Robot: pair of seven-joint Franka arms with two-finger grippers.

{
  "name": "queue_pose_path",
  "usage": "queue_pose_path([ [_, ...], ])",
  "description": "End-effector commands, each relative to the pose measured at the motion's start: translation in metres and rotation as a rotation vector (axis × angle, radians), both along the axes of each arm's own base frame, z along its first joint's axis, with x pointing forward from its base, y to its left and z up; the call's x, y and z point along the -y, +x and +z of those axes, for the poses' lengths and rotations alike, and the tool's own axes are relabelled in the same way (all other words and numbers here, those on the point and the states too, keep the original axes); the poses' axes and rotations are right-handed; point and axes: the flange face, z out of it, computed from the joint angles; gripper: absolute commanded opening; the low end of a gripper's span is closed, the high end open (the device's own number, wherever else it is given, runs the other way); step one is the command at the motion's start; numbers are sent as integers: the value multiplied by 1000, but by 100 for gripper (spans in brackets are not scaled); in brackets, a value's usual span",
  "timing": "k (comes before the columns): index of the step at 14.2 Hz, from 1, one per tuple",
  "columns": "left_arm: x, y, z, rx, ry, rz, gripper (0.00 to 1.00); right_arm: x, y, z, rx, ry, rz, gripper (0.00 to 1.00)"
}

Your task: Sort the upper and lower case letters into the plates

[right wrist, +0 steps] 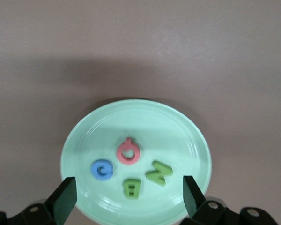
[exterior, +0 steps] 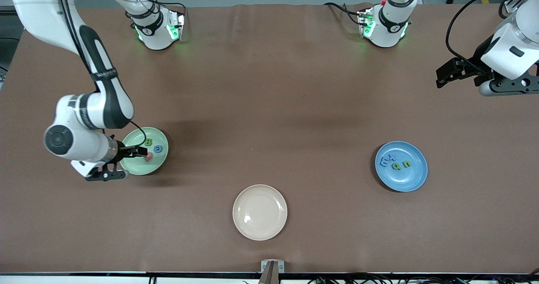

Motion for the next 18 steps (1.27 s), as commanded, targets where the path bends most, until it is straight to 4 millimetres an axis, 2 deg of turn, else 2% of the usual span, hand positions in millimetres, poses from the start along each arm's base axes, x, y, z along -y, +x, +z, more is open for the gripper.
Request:
queue_pose_path([
  [1,-1,-2,1,11,-6,-12,100,14,-13,59,7,7,-15,100],
  [2,-2,-1,0,9,-6,-10,100,26,-19,76,-4,6,-34,100],
  [6,-4,0,0,8,-6,-7,100,45,-29,162,-62,0,-67,100],
  [7,-4,0,0,8,-4,-7,100,47,-28,189,-80,-2,-71,100],
  [9,-4,-1,-2,4,-1,-6,100,50,-29,224,-84,-14,-70,100],
  [14,-6,-1,1,7,2,-4,100,62,-22,264,-7,-4,-83,100],
  [16,-5,-2,1,7,2,-6,100,56,-22,272,5,-15,-74,100],
  [18,-3,-1,-1,6,2,-9,100,50,-24,273,-7,24,-87,100],
])
